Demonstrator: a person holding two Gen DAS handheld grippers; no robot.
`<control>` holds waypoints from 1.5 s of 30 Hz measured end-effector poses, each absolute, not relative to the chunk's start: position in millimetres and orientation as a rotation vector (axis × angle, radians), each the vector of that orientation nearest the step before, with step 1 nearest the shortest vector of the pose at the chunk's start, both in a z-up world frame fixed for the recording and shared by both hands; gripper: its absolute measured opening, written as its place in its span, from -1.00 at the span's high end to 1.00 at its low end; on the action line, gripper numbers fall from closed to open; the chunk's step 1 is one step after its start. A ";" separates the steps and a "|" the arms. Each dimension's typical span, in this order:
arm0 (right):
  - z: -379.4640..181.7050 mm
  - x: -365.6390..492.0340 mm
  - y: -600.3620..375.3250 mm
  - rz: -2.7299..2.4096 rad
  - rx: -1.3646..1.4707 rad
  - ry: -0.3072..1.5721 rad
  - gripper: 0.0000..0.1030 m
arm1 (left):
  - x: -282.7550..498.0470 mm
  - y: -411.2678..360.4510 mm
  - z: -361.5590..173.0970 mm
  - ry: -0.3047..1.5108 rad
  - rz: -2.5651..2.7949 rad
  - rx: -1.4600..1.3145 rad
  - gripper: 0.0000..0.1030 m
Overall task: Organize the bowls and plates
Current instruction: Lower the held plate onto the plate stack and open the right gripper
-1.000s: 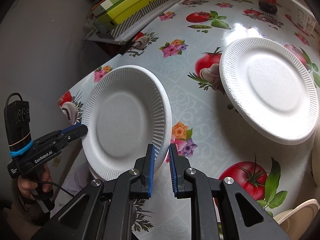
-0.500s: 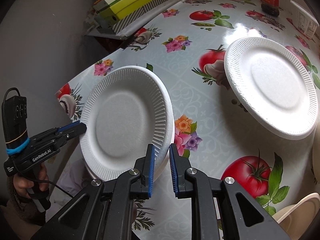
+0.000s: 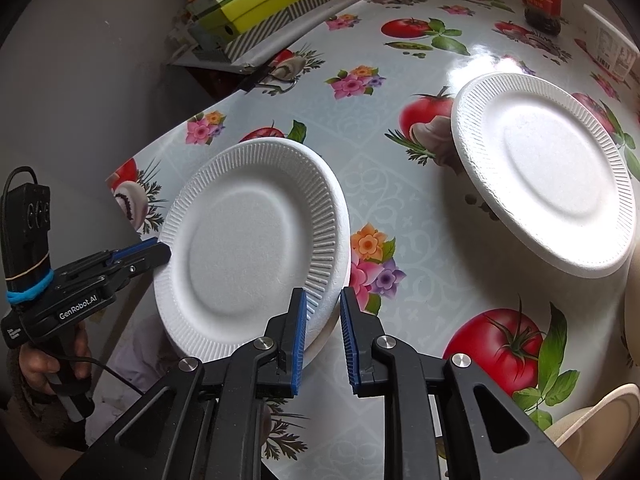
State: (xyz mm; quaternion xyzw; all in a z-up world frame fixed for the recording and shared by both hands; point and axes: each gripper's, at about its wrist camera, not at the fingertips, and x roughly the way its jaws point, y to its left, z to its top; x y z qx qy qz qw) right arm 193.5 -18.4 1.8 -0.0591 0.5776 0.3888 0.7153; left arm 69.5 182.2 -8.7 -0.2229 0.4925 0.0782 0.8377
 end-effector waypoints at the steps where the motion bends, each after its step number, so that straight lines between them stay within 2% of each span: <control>1: 2.1 193.5 -18.5 0.863 -0.130 1.278 0.62 | 69.3 182.1 -8.4 1.040 0.161 -0.474 0.21; 3: 2.7 192.8 -18.0 0.861 -0.136 1.273 0.53 | 68.2 181.7 -6.9 1.031 0.158 -0.477 0.08; 5: 4.0 192.1 -17.6 0.859 -0.140 1.265 0.38 | 66.9 181.4 -4.5 1.023 0.152 -0.480 0.06; 8: 6.5 192.1 -19.1 0.853 -0.140 1.253 0.32 | 65.7 183.1 -2.2 1.023 0.169 -0.467 0.06; 23: -6.6 185.6 -27.5 0.852 -0.067 1.309 0.31 | 63.5 188.4 -18.5 1.076 0.067 -0.626 0.06; 45: -5.3 218.8 -4.0 0.813 -0.071 1.303 0.31 | 98.3 198.1 -18.2 1.101 0.081 -0.637 0.06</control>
